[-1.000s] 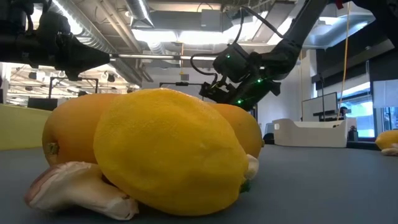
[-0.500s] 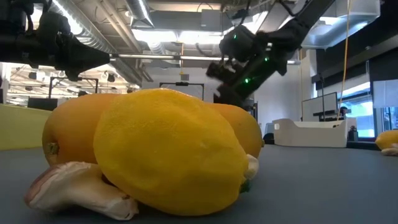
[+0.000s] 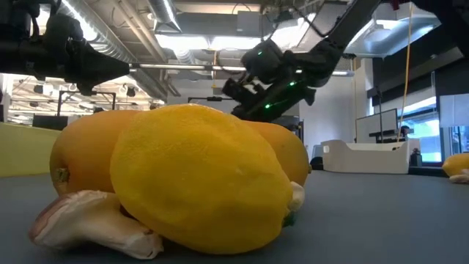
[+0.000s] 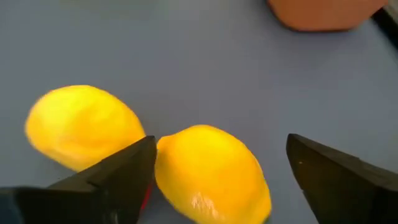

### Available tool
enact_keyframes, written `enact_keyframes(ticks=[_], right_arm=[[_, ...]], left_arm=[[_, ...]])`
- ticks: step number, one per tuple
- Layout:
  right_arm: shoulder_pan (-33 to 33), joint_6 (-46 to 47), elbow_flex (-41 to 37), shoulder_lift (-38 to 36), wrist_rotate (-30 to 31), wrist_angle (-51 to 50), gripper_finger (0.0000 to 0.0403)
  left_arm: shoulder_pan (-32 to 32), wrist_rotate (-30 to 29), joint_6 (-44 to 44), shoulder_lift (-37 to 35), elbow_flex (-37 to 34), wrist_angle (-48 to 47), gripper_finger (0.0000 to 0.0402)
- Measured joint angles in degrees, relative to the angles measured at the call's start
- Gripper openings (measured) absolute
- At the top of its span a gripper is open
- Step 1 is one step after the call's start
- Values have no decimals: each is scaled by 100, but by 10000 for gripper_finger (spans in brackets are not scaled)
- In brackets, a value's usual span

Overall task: Sort produce into baskets
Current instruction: Put the lemon into the white bin

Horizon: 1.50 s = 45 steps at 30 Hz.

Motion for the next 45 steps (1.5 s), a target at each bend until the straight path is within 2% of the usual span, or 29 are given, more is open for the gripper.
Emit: enact_keyframes(ticks=[6, 14, 19, 29, 34, 37, 45], right_arm=[[0, -106, 217, 179, -44, -688, 323], [0, -120, 221, 170, -46, -776, 254], [7, -38, 223, 17, -34, -1119, 246], [0, 26, 219, -1051, 441, -2346, 246], [-53, -175, 219, -1741, 894, -3239, 247], [-236, -270, 219, -2197, 1183, -3823, 246], [-1037, 60, 219, -3073, 1479, -4819, 247]], left_arm=[[0, -2, 12, -2, 0, 39, 72], [0, 0, 275, -1, 0, 90, 72], [0, 0, 283, 0, 0, 92, 72], [0, -47, 267, 4, -2, 130, 72], [0, -68, 153, 9, -2, 132, 72], [3, -80, 135, 39, -2, 119, 72], [17, -121, -13, 42, -4, 52, 72]])
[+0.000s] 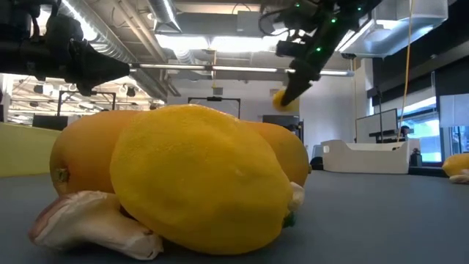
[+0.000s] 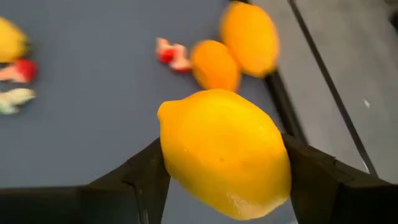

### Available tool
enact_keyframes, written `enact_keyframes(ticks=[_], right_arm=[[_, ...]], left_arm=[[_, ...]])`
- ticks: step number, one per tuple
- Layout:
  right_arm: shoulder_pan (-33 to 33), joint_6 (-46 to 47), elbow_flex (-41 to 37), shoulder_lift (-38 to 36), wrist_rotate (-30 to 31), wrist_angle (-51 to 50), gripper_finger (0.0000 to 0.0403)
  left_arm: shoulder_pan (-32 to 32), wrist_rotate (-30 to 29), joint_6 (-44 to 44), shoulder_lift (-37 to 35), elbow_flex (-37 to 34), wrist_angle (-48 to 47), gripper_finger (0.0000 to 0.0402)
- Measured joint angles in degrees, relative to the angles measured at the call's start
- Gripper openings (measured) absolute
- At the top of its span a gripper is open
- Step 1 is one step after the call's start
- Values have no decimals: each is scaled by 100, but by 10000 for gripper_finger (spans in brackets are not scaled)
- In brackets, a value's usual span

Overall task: Sort produce into baskets
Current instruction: Put the lemon into the white bin

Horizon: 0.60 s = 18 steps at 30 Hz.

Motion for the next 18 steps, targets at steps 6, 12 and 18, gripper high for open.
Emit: enact_keyframes(ticks=[6, 12, 18], right_arm=[[-818, 93, 0, -235, 47, -430, 247], [-1729, 255, -242, -249, 37, -543, 247], [-2395, 733, -746, -247, 196, -561, 247]], left_arm=[[107, -63, 57, 0, 0, 33, 72], [229, -75, 147, 0, 0, 64, 72], [329, -78, 153, 0, 0, 56, 72]])
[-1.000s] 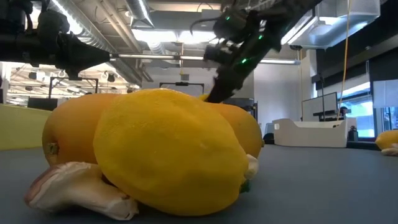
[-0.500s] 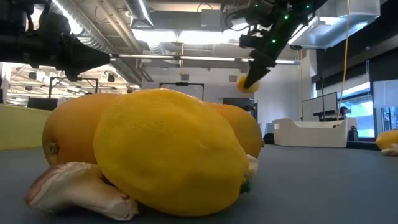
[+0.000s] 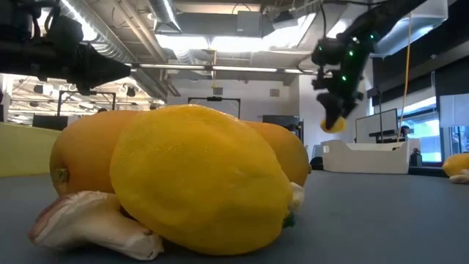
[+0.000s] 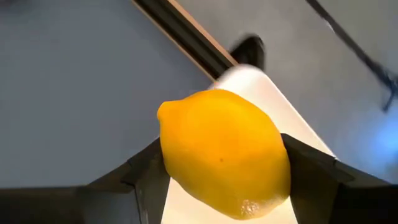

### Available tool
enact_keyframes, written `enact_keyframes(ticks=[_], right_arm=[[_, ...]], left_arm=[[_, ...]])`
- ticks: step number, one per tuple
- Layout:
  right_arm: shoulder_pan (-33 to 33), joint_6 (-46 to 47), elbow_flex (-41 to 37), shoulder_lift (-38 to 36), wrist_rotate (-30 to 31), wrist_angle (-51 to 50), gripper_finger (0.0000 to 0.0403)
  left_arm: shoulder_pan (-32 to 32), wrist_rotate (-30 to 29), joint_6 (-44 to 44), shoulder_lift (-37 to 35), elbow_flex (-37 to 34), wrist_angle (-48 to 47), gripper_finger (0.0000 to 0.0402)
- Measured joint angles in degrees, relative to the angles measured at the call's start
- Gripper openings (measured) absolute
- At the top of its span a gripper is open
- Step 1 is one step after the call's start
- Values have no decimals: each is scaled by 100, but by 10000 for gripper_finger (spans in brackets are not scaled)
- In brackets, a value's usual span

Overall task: Sort produce into baskets
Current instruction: Put the lemon into the white bin

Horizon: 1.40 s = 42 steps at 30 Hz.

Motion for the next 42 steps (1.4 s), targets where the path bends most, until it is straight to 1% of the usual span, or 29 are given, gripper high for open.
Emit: enact_keyframes(ticks=[5, 12, 18, 24, 27, 30, 33, 39, 42], right_arm=[[-386, 322, -272, 0, -14, 145, 247], [-766, 782, -858, 4, -236, 1181, 248], [-810, 1047, -1348, 53, -242, 2063, 248], [-810, 1117, -1590, 407, -62, 2543, 248], [-802, 1145, -1600, 639, -228, 2736, 248], [-804, 1141, -1615, 793, -372, 2806, 250], [-806, 1122, -1613, 800, -377, 2846, 265], [-808, 1116, -1612, 800, -344, 2830, 317], [-808, 1051, -1569, 791, -314, 2768, 335]], left_arm=[[65, 2, 0, 0, 0, -16, 72], [183, 2, -10, 0, 0, -16, 72], [181, 2, 109, 0, 0, -18, 72], [181, 2, -60, 0, 0, -21, 72], [181, 4, -75, 0, 0, -20, 72], [181, 4, 113, -2, 0, -20, 72], [181, 4, 144, -2, 4, -20, 72], [181, 4, 146, -1, 4, -20, 72], [181, 4, 148, -2, 4, -20, 72]])
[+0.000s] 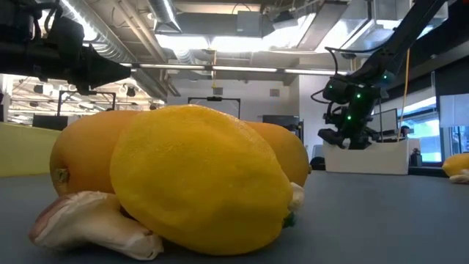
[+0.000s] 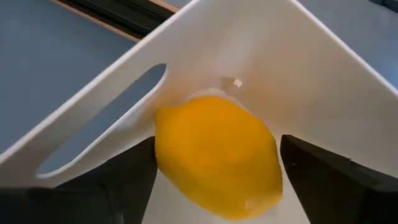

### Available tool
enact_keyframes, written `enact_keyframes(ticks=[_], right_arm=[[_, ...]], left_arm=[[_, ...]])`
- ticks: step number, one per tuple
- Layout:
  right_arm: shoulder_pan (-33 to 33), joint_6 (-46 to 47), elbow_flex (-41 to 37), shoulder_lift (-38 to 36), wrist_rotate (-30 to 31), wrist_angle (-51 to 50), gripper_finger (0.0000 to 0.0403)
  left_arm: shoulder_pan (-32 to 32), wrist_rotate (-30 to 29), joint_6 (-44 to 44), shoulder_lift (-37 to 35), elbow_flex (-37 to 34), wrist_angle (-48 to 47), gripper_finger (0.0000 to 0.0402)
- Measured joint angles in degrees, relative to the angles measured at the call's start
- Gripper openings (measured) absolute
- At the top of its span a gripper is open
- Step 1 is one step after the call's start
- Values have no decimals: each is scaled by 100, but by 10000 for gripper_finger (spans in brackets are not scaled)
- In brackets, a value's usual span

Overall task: Sort produce into baskets
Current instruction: Put the lemon into the white bin

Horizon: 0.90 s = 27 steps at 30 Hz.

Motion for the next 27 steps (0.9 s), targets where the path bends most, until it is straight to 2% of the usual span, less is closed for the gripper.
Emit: enact_keyframes(ticks=[6, 11, 15, 19, 27], right_arm=[[72, -282, 399, -415, 2, -811, 341], [460, -472, 620, -1051, -43, -1375, 335], [1063, -472, 621, -1393, -254, -1176, 335], [1703, -487, 620, -1427, -308, -729, 335], [2597, -789, 619, -1372, 608, 354, 335]], left_arm=[[0, -2, -92, 0, 0, 0, 72], [0, -99, -430, 2, 0, 0, 77], [0, -154, -437, 2, 0, 0, 105], [0, -192, -437, 2, 0, 0, 140], [0, -195, -344, 2, 0, 0, 168]])
